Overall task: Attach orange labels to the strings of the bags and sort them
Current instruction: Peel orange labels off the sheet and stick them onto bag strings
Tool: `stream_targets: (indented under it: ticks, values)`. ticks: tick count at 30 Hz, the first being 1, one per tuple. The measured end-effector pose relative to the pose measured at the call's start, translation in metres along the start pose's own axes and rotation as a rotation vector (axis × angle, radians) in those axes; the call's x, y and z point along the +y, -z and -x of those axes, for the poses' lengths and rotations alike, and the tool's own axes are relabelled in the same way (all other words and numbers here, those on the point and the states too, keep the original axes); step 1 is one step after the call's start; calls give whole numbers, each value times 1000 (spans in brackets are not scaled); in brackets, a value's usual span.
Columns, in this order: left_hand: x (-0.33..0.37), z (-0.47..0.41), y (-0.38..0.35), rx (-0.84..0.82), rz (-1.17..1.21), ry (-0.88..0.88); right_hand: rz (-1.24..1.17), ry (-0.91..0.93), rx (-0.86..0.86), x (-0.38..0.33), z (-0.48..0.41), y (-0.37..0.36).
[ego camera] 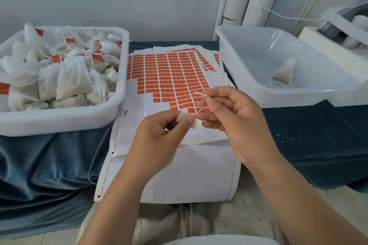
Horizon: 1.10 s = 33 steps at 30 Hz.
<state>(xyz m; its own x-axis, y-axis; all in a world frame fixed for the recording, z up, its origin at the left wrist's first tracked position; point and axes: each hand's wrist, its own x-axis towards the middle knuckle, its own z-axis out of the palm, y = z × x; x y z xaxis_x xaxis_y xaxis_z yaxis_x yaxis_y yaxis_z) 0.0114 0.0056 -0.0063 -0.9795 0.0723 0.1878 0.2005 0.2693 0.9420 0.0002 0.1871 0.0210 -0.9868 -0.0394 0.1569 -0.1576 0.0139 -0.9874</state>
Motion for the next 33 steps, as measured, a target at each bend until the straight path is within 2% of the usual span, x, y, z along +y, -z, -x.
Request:
stream_targets:
  ticks: [9, 14, 19, 22, 30, 33]
  values:
    - [4, 0, 4, -23, 71, 38, -69, -7, 28, 4, -2, 1]
    - [2, -4, 7, -25, 112, 437, -46, 21, 60, 5, -3, 0]
    - [-10, -12, 12, -208, 685, 613, -41, 48, 63, 5, -2, -1]
    - [-14, -15, 11, -336, 901, 658, -39, 55, 59, 4, -1, -1]
    - [-21, -17, 10, -446, 1127, 745, -33, 76, 50, 1, 1, -2]
    - [-22, -16, 11, -423, 1150, 766, -30, 85, 41, -1, 1, -3]
